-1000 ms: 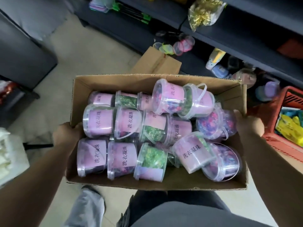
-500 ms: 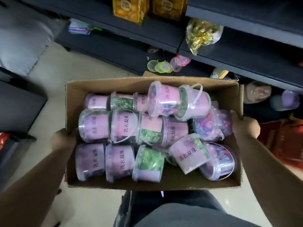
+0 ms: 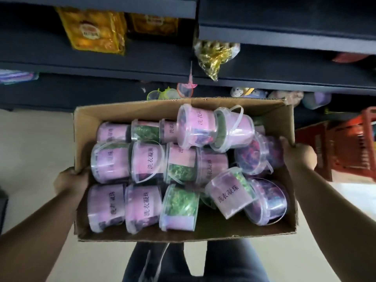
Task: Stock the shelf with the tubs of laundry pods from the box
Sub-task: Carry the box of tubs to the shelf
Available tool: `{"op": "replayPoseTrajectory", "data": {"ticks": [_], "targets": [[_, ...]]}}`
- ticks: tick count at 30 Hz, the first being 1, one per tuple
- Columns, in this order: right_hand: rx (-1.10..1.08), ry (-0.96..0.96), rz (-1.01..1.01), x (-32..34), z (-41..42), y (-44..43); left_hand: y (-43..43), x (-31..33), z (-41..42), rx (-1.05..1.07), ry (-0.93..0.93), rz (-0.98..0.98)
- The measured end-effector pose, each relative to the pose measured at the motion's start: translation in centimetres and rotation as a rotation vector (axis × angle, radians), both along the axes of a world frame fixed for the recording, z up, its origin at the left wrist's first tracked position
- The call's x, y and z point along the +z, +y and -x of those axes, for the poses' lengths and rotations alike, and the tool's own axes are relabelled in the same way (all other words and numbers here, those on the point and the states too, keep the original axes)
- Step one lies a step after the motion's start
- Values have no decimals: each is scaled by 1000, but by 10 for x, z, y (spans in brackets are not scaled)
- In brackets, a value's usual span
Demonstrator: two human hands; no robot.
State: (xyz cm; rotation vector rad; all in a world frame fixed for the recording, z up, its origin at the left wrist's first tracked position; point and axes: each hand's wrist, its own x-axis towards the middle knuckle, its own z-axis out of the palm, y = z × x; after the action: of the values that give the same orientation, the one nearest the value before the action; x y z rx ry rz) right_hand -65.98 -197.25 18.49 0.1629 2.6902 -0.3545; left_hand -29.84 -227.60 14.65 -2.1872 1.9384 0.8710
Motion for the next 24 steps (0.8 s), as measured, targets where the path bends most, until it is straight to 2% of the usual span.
{"op": "replayPoseTrajectory", "data": {"ticks": [6, 13, 17, 20, 24], "targets": [[-146, -9, -30, -41, -9, -27, -73, -52, 29, -92, 20, -4], [-206, -36, -27, -110, -7, -45, -109, -114, 56, -120, -52, 28], [-198, -68, -66, -145, -1, -52, -111, -147, 65, -70, -56, -32], [-161, -72, -110, -169, 4, -52, -113, -171, 64, -133, -81, 4], [-91, -102, -136, -182, 15, -50, -113, -170, 67, -262, -175, 56]]}}
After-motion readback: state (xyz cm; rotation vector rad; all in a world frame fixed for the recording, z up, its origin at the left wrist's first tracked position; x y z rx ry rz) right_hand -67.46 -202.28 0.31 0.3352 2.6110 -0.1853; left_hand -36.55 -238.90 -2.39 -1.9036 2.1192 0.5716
